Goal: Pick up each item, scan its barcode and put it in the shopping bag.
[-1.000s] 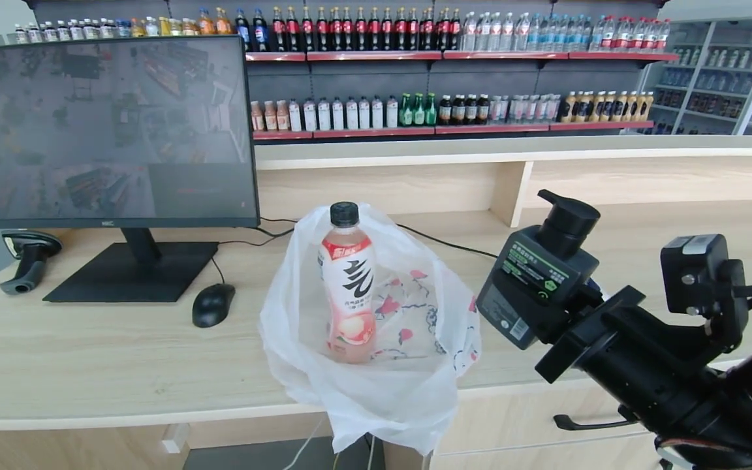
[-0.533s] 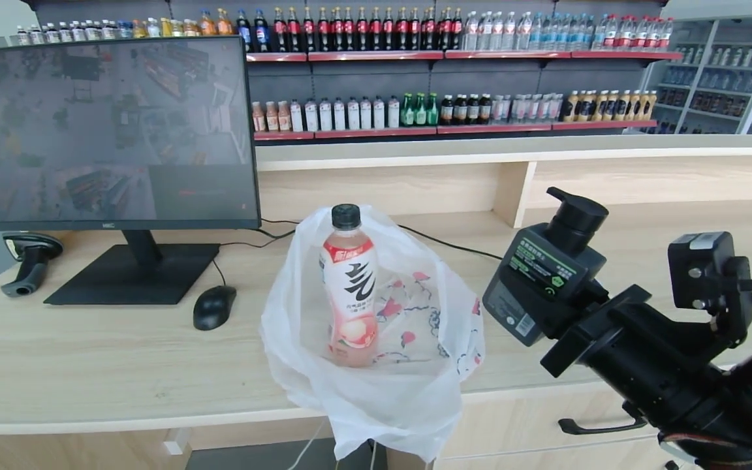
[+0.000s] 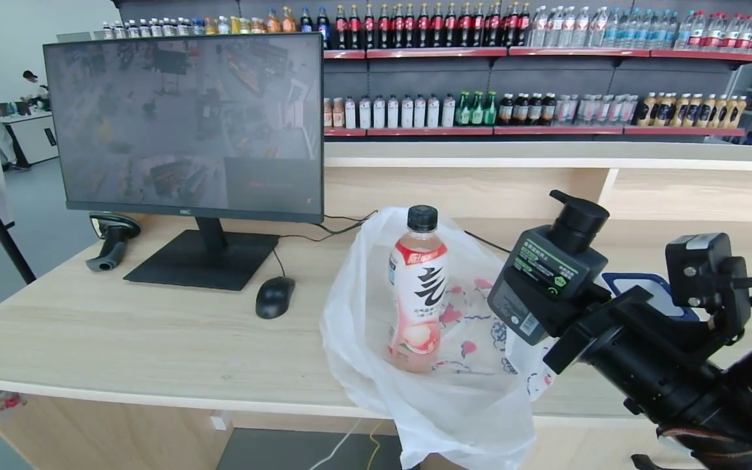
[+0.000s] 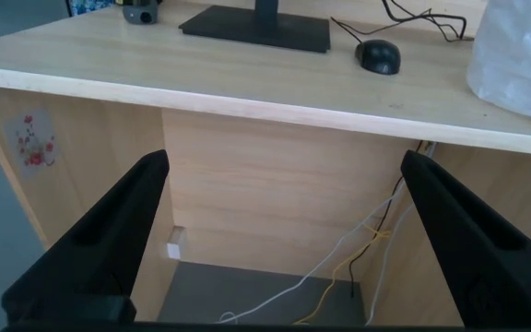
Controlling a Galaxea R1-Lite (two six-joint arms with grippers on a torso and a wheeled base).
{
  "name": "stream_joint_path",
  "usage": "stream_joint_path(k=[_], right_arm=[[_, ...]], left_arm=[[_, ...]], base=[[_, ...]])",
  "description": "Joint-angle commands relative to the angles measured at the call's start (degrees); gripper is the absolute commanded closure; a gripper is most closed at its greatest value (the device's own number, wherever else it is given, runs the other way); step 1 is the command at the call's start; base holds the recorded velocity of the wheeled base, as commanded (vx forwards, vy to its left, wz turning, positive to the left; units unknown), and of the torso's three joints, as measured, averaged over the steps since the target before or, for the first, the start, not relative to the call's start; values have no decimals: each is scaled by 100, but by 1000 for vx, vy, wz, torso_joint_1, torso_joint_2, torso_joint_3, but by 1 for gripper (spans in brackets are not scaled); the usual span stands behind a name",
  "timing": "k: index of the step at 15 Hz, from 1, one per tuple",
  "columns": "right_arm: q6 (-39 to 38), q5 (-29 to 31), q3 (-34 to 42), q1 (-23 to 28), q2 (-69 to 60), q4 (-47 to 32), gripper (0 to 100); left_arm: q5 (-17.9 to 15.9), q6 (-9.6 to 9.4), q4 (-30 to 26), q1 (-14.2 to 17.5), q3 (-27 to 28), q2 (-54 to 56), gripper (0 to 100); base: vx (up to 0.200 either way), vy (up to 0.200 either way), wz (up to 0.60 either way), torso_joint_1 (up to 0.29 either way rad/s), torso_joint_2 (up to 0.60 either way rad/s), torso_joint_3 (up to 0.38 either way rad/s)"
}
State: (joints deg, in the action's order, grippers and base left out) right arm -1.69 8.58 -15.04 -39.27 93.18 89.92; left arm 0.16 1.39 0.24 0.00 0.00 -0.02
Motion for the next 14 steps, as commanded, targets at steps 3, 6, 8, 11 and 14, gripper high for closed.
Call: stream_joint_path(k=[3,6,8,11,14], right_arm=[[2,-6,-43,7,139,8,100],[73,-32,-210,86,543,8,100],[46,-32,-210,95,824,8,100],[-129,-32,-306,191,1140,8,100],[-103,-32,-711,358,1448,8,100]], left_arm=[[2,2,2,0,0,2,0],[2,2,2,0,0,2,0],[2,10,2,0,0,2,0],[2,10,2,0,0,2,0],[2,10,2,9,0,-6,0]], base=[[0,0,0,0,0,0],[0,0,0,0,0,0],[0,0,0,0,0,0],[0,0,0,0,0,0],[0,0,0,0,0,0]])
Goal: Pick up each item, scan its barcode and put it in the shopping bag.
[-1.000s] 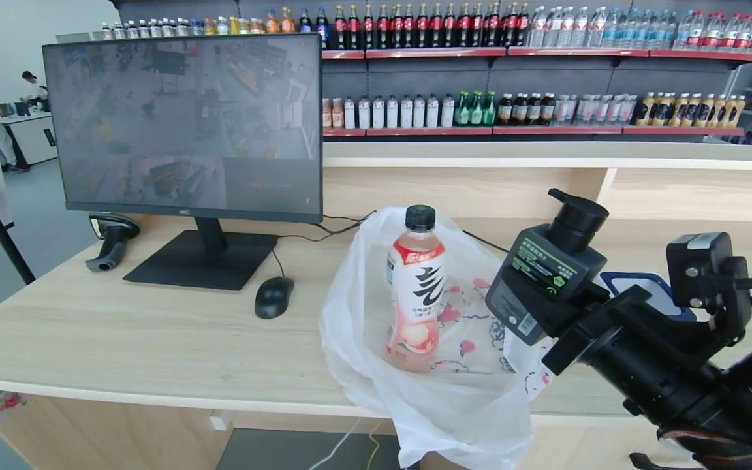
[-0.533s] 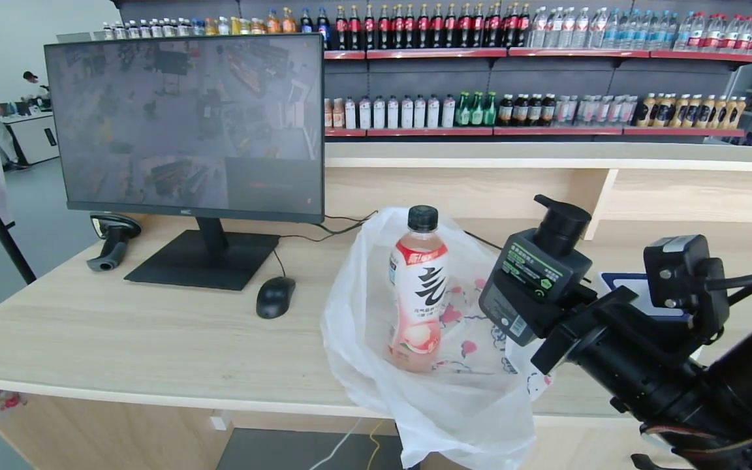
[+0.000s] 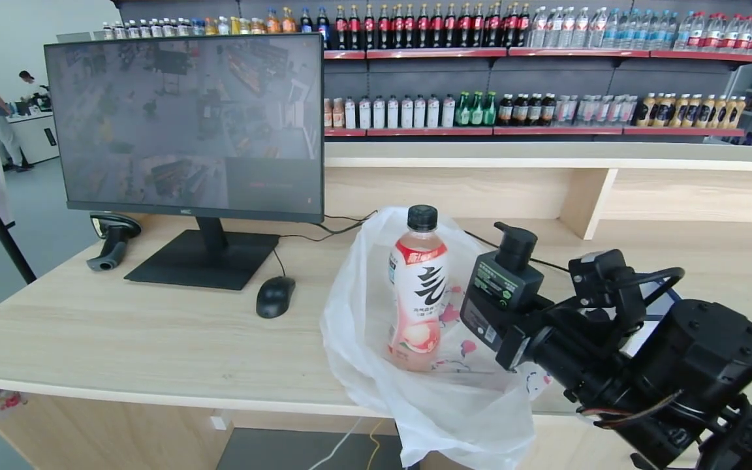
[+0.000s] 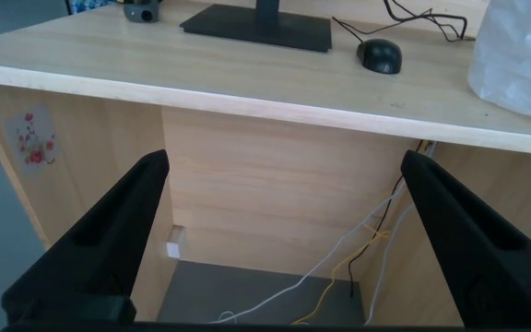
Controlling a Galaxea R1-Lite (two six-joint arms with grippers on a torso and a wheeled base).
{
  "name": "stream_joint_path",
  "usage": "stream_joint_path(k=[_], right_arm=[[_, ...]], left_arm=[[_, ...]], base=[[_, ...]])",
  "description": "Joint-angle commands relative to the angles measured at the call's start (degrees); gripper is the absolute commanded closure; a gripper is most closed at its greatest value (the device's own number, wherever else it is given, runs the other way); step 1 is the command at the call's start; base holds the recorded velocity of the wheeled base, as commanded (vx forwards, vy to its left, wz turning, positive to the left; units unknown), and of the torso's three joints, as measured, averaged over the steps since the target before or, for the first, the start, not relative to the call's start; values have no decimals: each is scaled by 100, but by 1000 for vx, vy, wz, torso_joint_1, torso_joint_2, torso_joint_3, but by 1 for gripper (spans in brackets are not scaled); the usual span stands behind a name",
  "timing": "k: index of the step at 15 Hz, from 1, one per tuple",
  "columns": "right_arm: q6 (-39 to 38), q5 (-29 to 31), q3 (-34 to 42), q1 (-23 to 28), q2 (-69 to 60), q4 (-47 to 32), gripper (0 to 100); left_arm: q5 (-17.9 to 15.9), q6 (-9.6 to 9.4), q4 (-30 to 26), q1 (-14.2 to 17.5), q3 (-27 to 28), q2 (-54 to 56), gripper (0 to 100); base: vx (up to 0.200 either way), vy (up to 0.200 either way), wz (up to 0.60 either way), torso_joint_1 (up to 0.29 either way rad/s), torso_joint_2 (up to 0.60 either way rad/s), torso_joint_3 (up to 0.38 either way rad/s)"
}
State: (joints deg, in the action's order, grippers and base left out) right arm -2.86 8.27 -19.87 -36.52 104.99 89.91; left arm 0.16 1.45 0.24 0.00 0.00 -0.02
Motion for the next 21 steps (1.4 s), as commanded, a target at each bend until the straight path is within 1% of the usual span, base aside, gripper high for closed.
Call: stream_joint_path(k=[1,7,16,21], right_arm=[[23,0,-368,110,365,9,100],[269,0,-483,471,804,9,100],[366,8,-395,471,954,9,100],[366,8,-149,471,954,9,100]], left_arm=[[2,4,2,0,0,-6,0],[2,13,2,9,0,-6,0],[2,13,2,9,0,-6,0],[2,13,2,9,0,-6,0]], base=[[0,0,0,0,0,0],[0,0,0,0,0,0],[0,0,0,0,0,0],[0,0,0,0,0,0]])
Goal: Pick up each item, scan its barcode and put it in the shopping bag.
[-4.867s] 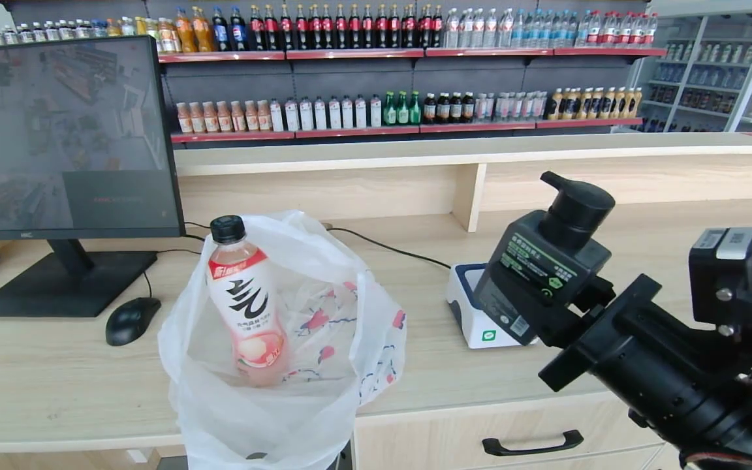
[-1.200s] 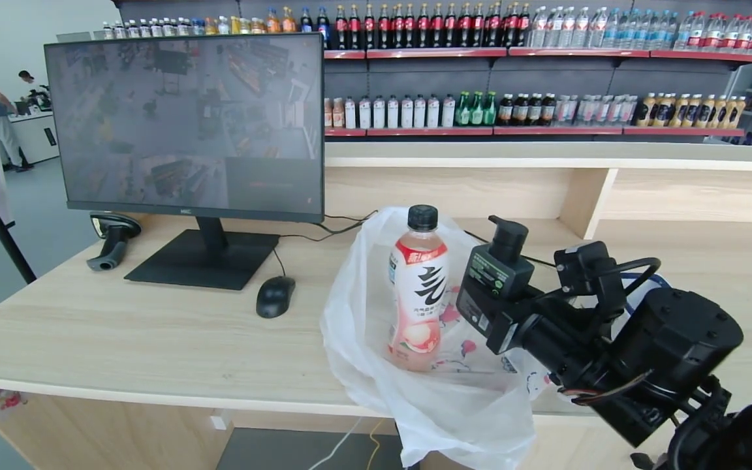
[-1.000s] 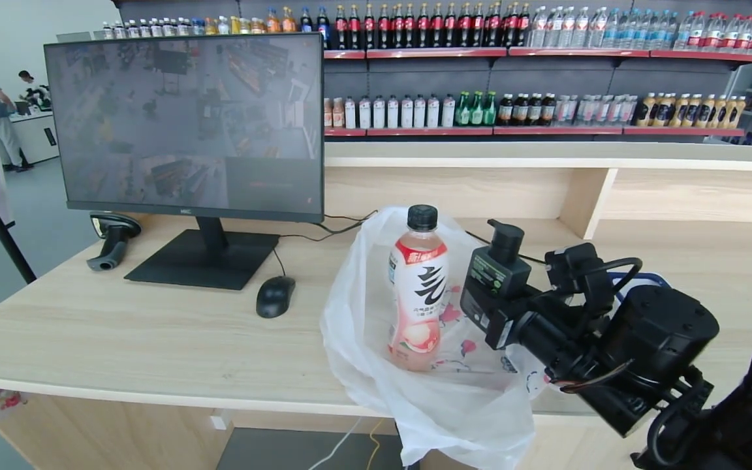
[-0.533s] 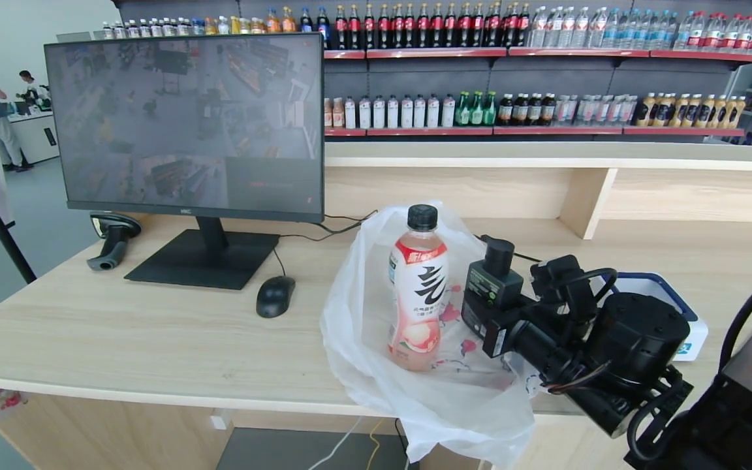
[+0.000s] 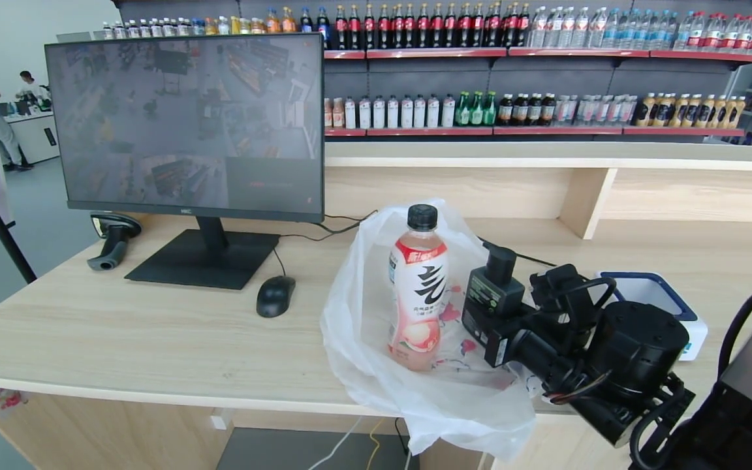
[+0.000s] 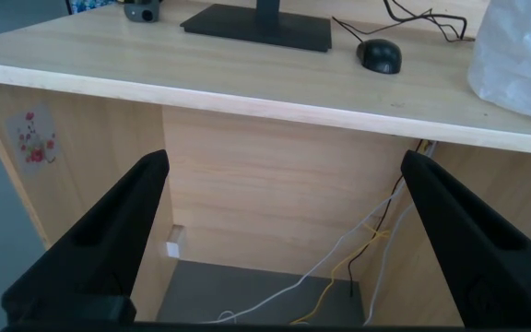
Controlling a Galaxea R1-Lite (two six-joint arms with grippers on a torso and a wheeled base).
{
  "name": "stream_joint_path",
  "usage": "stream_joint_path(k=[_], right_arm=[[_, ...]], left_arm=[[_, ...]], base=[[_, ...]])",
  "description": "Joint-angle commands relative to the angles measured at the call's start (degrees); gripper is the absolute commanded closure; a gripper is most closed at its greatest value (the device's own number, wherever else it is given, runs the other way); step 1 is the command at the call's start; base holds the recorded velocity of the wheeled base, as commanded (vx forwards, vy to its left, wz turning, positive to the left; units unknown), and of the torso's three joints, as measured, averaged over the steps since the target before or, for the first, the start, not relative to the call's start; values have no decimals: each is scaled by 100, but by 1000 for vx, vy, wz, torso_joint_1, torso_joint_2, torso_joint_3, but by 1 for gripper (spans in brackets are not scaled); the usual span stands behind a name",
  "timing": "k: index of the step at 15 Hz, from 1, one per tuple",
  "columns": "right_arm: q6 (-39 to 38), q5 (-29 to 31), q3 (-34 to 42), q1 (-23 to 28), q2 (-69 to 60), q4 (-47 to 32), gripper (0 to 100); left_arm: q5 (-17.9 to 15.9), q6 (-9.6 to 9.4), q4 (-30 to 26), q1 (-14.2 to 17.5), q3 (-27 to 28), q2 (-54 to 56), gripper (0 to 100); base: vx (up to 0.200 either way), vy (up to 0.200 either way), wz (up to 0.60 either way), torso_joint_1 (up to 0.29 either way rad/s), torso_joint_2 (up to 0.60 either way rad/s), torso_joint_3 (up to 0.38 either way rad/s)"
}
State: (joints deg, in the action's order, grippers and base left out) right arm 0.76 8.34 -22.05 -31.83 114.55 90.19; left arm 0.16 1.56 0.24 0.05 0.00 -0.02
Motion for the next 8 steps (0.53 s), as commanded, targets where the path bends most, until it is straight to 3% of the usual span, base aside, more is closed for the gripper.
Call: stream_joint_path(k=[1,8], right_arm=[[4,1,70,1,-3,-19,100],[4,1,70,-7,14,-19,100]], left_arm=[[2,11,2,4,0,2,0],[2,11,2,4,0,-6,0]], base=[[0,0,0,0,0,0],[0,0,0,0,0,0]])
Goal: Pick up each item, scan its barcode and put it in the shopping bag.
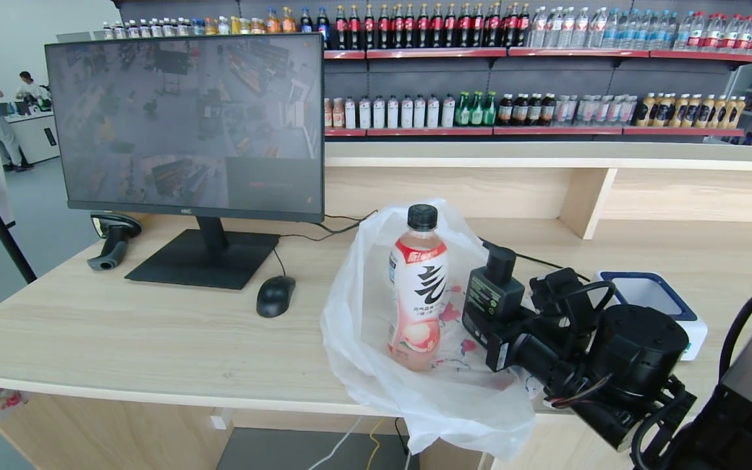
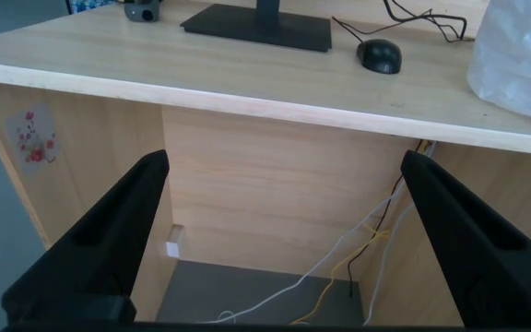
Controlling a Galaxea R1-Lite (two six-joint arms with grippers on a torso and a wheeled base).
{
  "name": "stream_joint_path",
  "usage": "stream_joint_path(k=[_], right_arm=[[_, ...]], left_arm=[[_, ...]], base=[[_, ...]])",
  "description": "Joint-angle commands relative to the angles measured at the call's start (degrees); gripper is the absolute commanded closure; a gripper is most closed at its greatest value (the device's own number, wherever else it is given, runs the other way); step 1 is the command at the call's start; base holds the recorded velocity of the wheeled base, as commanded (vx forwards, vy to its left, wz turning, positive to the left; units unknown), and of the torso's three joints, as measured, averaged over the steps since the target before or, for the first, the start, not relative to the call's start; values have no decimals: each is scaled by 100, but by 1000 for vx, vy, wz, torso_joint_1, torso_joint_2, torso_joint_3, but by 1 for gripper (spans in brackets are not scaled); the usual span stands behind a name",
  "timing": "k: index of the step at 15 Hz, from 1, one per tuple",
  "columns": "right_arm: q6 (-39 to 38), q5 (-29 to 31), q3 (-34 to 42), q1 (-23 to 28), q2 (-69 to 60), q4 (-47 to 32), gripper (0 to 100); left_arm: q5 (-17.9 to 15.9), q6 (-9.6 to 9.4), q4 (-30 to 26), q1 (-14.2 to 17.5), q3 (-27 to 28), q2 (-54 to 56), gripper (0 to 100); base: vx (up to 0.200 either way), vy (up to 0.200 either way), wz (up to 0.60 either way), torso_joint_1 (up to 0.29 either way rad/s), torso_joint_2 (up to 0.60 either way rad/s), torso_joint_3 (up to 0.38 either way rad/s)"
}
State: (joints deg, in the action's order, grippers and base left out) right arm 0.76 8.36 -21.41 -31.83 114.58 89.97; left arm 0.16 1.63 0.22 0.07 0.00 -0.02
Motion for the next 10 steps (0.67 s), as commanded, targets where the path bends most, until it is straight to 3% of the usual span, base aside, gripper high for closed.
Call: stream_joint_path(k=[1,10], right_arm=[[4,-1,5,1,21,3,0],[4,-1,58,-7,-463,3,0]], left_arm=[[2,4,4,1,0,-6,0],[2,4,4,1,0,-6,0]], base=[[0,0,0,0,0,0],[0,0,0,0,0,0]])
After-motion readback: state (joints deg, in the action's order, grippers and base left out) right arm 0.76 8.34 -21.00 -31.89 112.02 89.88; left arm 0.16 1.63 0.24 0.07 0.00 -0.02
